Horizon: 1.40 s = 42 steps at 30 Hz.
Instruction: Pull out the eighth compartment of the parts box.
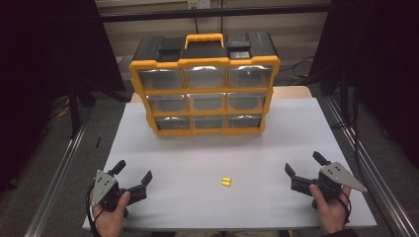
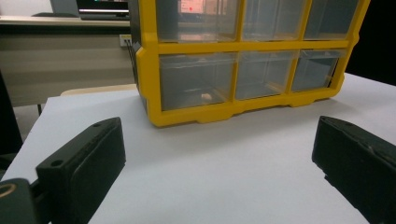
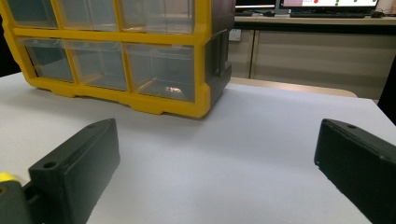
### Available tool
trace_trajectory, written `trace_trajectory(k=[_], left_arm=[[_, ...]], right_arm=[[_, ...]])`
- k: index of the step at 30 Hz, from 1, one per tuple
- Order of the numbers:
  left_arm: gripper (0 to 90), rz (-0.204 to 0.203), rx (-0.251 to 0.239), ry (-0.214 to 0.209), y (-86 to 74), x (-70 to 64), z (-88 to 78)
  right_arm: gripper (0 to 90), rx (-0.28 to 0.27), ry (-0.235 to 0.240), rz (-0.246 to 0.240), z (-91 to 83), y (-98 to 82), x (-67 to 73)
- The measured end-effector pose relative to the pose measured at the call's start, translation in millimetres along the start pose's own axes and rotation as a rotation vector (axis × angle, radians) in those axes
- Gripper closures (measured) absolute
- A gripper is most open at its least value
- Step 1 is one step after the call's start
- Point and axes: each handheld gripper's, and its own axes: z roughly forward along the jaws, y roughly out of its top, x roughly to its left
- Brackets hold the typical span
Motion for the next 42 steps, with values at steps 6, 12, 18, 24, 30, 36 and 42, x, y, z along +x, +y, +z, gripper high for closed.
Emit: trace_trajectory(k=[6,12,18,24,30,36,42], left_arm=[[2.7,-0.006,0.01,0.015,-0.5,0.7,0.9],[2.7,-0.005,0.014,0.007,-0.6,1.0,0.0],[2.7,-0.007,0.015,0.002,-0.7,0.0,0.0],[2.7,-0.01,0.007,0.003,-0.3,0.2,-1.7],[2.7,-0.009,0.011,-0.004,-0.4,-0.8,-1.4],[2.8,-0.014,0.012,-0.006,-0.5,-1.3,-1.1],[2.9,-0.016,0.014,-0.011,-0.8,-1.9,-0.6]], right_arm=[[0.0,0.011,-0.014,-0.014,0.8,-1.2,0.6],[0.0,0.024,0.006,-0.001,3.4,-1.8,3.4],[0.0,0.027,0.031,-0.014,6.2,-1.4,10.0],[0.0,0.028,0.057,-0.018,9.2,-1.0,14.7],[0.0,0.033,0.101,-0.027,17.9,-0.3,25.0],[0.0,0.032,0.138,-0.016,26.1,2.2,38.2],[0.0,0.032,0.158,-0.038,33.9,3.4,47.3]])
